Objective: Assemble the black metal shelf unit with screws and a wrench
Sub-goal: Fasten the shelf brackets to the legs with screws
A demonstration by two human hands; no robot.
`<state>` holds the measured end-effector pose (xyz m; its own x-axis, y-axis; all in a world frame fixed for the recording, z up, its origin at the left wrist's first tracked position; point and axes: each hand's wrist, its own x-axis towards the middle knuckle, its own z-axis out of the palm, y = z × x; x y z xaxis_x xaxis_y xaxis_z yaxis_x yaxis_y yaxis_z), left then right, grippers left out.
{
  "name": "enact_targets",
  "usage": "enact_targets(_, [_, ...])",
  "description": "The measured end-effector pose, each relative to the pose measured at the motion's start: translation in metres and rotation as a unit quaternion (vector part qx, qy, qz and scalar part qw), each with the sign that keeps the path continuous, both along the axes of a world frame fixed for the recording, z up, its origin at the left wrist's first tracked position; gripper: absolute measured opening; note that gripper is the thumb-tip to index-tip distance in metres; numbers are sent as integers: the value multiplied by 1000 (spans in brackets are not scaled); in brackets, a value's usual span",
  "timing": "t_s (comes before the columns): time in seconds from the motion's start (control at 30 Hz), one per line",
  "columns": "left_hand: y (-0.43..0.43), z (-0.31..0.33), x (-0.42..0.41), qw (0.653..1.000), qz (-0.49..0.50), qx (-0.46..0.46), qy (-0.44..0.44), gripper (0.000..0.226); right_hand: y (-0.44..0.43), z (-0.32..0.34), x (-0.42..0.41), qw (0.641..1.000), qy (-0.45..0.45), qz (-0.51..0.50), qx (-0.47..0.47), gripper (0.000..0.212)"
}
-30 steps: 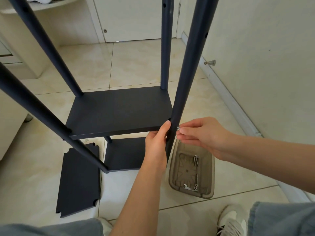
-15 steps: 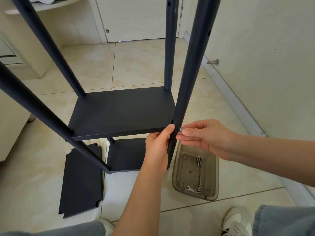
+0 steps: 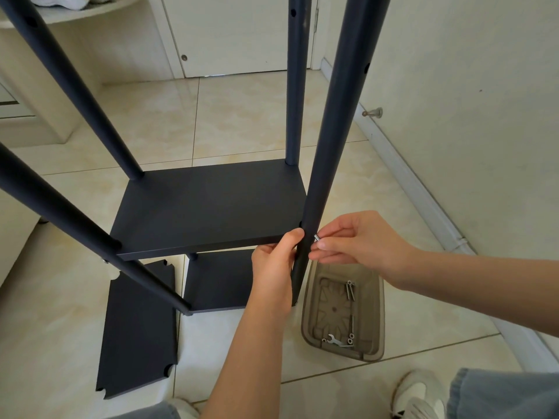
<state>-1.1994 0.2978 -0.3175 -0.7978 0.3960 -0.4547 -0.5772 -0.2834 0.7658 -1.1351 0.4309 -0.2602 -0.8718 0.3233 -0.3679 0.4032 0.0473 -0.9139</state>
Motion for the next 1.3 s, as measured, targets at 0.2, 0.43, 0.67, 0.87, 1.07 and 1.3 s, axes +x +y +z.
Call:
enact_targets(0.2, [0, 1, -1, 1000, -9, 1, -1, 16, 2, 3, 1, 998, -9, -12, -68, 17])
enact_targets(0.43, [-3, 4, -2, 998, -37, 49, 8, 34, 4, 2, 0, 996, -4, -20, -85, 15])
enact_targets(0.67, [-4, 4, -2, 998, -41, 51, 26, 43, 6, 1, -2, 1000, 14, 16, 23, 12])
enact_targets(0.87, [-4, 5, -1, 998, -27, 52, 6, 19, 9, 2, -2, 985, 37, 57, 158, 11])
enact_targets(1.07, [-5, 7, -2, 998, -29, 47, -12, 28, 9, 3, -4, 982, 35, 79, 167, 26])
enact_targets(1.3, [-6, 6, -2, 999, -27, 36, -20, 25, 11, 4, -10, 942, 61, 153, 293, 51])
